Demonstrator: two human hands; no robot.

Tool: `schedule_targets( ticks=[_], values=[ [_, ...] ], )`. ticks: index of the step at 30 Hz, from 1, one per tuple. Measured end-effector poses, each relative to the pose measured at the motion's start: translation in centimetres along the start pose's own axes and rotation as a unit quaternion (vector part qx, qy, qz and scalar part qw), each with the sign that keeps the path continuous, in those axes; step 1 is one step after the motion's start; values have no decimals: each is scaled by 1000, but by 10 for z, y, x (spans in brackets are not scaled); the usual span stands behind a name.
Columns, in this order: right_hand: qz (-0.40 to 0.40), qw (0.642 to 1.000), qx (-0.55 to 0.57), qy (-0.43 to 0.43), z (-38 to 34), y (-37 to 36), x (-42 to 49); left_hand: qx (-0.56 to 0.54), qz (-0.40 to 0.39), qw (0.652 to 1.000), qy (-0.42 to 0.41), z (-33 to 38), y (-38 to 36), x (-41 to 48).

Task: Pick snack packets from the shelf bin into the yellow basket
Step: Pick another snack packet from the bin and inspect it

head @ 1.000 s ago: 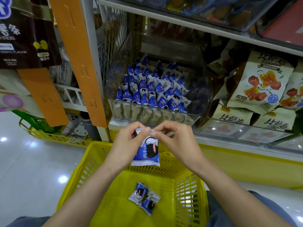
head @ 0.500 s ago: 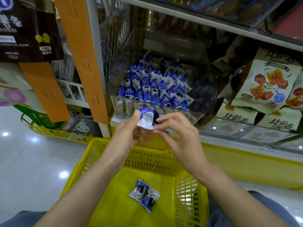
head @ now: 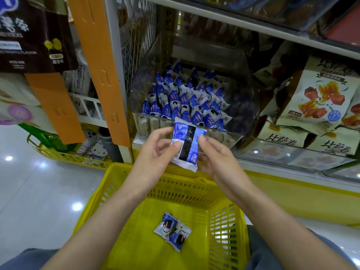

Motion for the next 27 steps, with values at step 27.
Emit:
schedule_targets(
  ticks=[27],
  values=[
    [-6,994,-50,98,0,-11,-5,391,46,897,-201,22,3,-13]
  ],
)
Point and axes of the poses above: each hand's wrist, its own x-axis towards the middle knuckle, its own y-axis out of the back of the hand, z = x × y, the point moved 5 cm from there along x, towards the middle knuckle, and after that the axes turned 1 degree about -z, right-handed, at the moved point
